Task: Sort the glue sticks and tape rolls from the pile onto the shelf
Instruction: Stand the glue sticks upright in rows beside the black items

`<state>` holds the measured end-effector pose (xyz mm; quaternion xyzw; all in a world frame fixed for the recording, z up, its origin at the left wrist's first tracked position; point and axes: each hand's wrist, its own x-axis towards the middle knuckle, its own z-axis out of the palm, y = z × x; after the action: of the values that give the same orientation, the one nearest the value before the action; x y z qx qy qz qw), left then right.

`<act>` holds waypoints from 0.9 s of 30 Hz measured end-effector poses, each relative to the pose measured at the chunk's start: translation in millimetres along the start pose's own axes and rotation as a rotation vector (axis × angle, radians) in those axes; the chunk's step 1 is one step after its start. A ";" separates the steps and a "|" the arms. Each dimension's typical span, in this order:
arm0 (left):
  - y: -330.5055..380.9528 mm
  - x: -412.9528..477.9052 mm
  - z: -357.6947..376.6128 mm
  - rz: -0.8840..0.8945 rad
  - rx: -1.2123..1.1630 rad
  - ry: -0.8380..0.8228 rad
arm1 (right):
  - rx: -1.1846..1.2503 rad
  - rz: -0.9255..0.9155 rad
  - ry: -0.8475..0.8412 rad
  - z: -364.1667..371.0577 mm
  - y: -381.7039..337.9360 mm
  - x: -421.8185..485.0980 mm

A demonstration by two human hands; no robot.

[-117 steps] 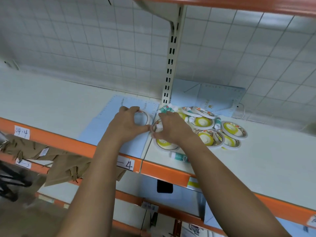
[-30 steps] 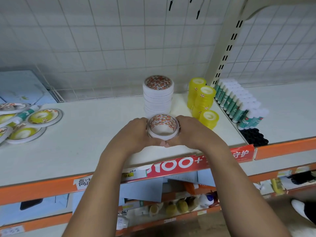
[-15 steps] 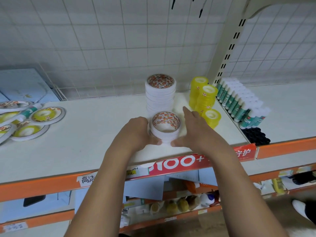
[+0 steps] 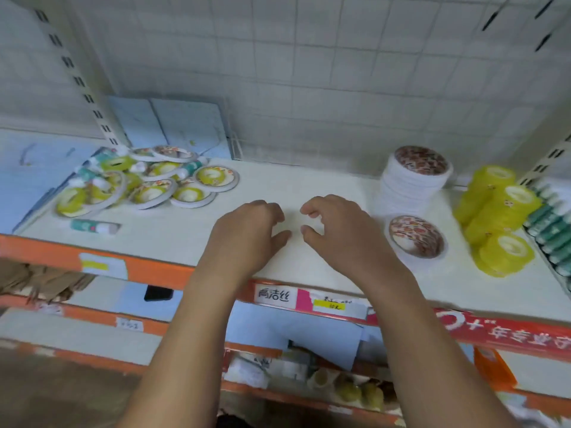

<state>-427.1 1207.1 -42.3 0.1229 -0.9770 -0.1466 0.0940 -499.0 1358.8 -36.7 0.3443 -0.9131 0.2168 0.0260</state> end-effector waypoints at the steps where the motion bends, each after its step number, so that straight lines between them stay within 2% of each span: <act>1: -14.4 -6.3 -5.7 -0.032 0.012 0.007 | 0.011 -0.024 -0.011 8.9 -14.1 6.9; 10: -132.0 -48.3 -51.0 -0.227 0.092 0.056 | 0.109 -0.184 -0.108 75.1 -132.9 50.6; 15: -180.7 -51.4 -64.8 -0.234 0.071 0.083 | 0.137 -0.202 -0.135 99.3 -172.3 66.3; 27: -271.6 -31.8 -75.7 -0.206 -0.009 0.130 | 0.171 -0.198 -0.087 147.1 -226.2 109.9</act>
<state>-322.5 944.0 -60.0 0.2314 -0.9504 -0.1515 0.1421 -422.9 1078.7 -62.6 0.4425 -0.8532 0.2752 -0.0218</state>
